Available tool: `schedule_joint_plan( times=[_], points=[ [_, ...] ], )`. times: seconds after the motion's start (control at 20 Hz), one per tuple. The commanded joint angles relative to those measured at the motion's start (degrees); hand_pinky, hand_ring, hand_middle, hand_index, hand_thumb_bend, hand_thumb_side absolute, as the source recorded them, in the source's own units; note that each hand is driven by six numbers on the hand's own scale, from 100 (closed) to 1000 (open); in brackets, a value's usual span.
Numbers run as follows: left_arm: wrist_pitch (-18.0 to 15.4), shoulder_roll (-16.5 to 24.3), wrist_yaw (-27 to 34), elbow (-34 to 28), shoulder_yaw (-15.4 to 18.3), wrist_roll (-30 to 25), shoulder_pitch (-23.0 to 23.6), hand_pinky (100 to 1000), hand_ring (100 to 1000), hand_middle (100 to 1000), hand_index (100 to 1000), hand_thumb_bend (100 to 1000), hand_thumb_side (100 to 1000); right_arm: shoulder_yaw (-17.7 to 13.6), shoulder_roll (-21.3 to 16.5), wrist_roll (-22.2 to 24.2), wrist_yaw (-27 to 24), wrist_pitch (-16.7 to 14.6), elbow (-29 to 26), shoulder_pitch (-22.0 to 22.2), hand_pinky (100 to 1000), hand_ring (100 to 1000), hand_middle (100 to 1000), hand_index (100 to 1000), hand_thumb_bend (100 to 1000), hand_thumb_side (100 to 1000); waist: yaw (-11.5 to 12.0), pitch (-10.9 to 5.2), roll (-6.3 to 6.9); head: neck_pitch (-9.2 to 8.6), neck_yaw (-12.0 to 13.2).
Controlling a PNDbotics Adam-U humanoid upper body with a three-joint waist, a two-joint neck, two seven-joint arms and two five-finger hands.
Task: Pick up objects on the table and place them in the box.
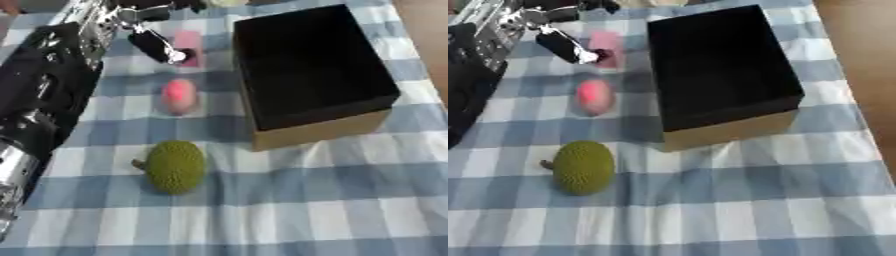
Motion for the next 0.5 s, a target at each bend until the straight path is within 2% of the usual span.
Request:
schedule_joint_plan(
  times=[0.05, 0.5],
  points=[
    [0.8, 1.4, -0.6, -0.5, 0.8, 0.1, -1.5, 979, 969, 880, 995, 312, 419, 0.0, -0.5, 0.2, 0.1, -0.5, -0.6, -0.6, 943, 1000, 339, 922, 100, 470, -0.4, -0.32, 0.69, -0.91, 0.7],
    [1.2, 1.6, -2.0, 0.2, 1.3, -0.9, -1.5, 984, 975, 889, 999, 304, 382, 0.1, -0.7, -0.2, -0.2, -1.5, -0.6, -1.2, 942, 1000, 346, 921, 100, 470, -1.0, 0.09, 1.01, -1.11, 1.3]
  ],
)
